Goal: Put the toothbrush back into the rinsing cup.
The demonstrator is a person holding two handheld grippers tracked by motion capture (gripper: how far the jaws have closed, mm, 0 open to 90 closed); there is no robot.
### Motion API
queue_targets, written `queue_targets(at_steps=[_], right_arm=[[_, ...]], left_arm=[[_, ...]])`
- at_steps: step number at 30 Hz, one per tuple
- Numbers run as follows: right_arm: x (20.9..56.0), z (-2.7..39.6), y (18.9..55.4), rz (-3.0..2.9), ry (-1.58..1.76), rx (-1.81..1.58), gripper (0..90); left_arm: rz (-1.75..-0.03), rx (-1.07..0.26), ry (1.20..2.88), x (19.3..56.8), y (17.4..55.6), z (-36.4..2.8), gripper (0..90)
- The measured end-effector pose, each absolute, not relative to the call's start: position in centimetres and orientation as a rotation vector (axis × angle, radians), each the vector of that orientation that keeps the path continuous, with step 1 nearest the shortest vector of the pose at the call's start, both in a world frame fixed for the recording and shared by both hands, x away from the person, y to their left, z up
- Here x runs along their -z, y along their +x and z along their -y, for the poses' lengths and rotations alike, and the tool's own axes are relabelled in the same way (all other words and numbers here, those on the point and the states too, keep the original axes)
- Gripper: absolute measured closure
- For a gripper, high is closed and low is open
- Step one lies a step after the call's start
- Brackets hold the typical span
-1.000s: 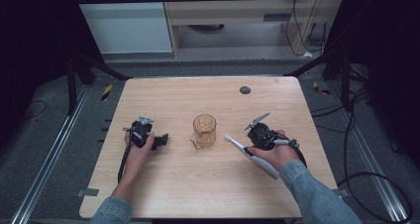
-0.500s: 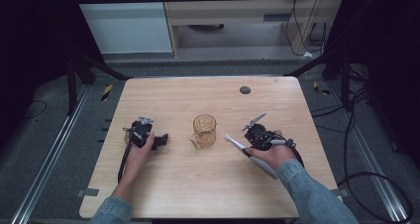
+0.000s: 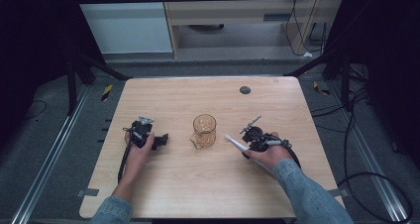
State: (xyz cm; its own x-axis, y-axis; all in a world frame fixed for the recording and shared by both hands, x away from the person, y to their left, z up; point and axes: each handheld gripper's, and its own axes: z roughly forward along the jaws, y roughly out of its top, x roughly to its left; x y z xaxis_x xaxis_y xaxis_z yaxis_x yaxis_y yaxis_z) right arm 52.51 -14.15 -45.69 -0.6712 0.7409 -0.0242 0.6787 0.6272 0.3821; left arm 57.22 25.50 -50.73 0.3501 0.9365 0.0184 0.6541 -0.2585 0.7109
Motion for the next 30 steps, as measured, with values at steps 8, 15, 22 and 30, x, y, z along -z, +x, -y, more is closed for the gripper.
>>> queue_targets(at_steps=[8,15,22,30], right_arm=[[46.2,14.1,52.9,-2.681,1.191,-0.493,58.9],[46.5,13.9,53.1,-2.693,1.198,-0.473,61.4],[46.7,13.8,53.2,-2.702,1.190,-0.458,62.8],[46.8,13.8,53.3,-2.706,1.199,-0.446,63.7]], left_arm=[[-1.380,-0.598,2.006,50.7,57.2,-25.5,0.0],[-1.380,-0.598,2.008,50.7,57.2,-25.5,0.0],[-1.379,-0.597,2.008,50.7,57.2,-25.5,0.0],[-1.378,-0.597,2.009,50.7,57.3,-25.5,0.0]])
